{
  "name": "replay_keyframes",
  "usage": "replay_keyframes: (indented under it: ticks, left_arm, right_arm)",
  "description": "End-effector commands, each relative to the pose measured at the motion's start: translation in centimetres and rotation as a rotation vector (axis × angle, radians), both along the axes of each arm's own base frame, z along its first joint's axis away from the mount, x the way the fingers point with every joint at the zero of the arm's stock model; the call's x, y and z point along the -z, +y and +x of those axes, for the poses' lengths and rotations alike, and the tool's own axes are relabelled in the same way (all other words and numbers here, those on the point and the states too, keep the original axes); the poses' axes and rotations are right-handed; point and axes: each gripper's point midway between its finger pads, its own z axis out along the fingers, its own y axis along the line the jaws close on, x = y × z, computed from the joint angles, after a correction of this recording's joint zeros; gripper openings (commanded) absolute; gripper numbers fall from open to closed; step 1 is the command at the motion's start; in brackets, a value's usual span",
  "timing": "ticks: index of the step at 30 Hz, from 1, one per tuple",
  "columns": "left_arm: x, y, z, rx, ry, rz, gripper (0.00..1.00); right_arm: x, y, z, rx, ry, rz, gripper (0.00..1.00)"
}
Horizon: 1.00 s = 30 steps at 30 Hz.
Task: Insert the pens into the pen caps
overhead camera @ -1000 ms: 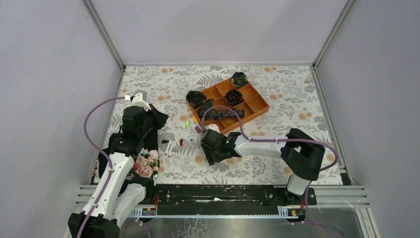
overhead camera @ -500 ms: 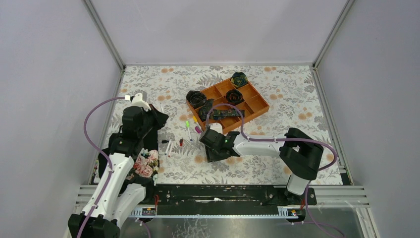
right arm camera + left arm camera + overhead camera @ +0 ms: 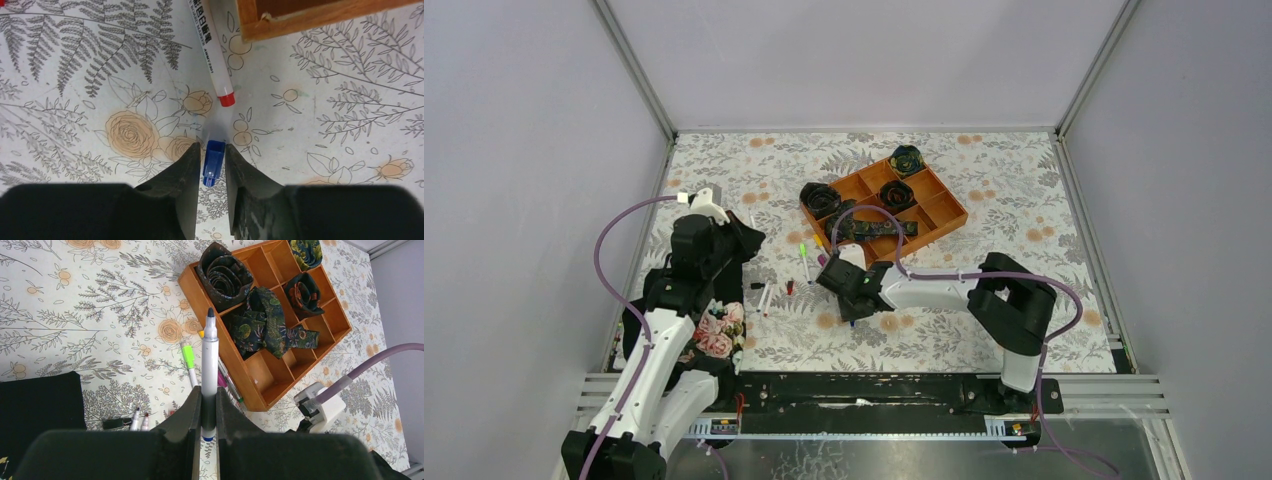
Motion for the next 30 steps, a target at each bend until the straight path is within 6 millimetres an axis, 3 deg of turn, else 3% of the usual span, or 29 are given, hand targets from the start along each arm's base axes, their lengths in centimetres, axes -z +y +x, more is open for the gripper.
replay_keyframes:
  ticks: [1,6,10,12,15,18,22,25,28,30]
  left_arm:
    - [-0.4,-0.1,0.2,0.013,-0.027,-0.002,0.00]
    - [-0.4,-0.3,0.1,0.024,-0.029,-0.006,0.00]
    - [-0.5,-0.7,0.0,0.047,-0.034,-0.018,0.00]
    - [-1.0,-1.6,-0.1,0.089,-0.052,-0.038,0.00]
    - [-1.5,-4.1,-0.9,0.198,-0.076,-0.072,0.00]
    - [-2.7,-8.1,-2.6,0.374,-0.131,-0.122,0.00]
    - [-5.4,-13.4,-7.0,0.698,-0.253,-0.252,0.00]
    - [-7.3,-15.4,-10.3,0.897,-0.328,-0.334,0.00]
    - [-7.5,-16.2,-11.8,0.978,-0.340,-0.350,0.00]
    - [-7.6,-16.4,-12.5,1.009,-0.342,-0.352,0.00]
  right_arm:
    - [-0.5,-0.5,1.1,-0.007,-0.057,-0.073,0.28]
    - [-0.2,-1.8,0.8,-0.019,-0.062,-0.154,0.22]
    - [0.3,-2.0,0.0,-0.041,-0.025,-0.159,0.12]
    - [0.0,-1.9,-0.2,-0.049,-0.016,-0.141,0.02]
    - [-1.9,-1.7,0.1,-0.050,-0.053,-0.092,0.00]
    - [-5.6,-1.6,1.5,-0.031,-0.126,0.000,0.00]
    - [-12.2,-1.3,3.8,0.002,-0.231,0.240,0.00]
    - [-19.0,-1.0,5.4,0.013,-0.352,0.490,0.00]
    - [-25.5,-0.6,6.1,0.000,-0.497,0.681,0.00]
    - [-28.8,-0.4,6.2,-0.004,-0.572,0.775,0.00]
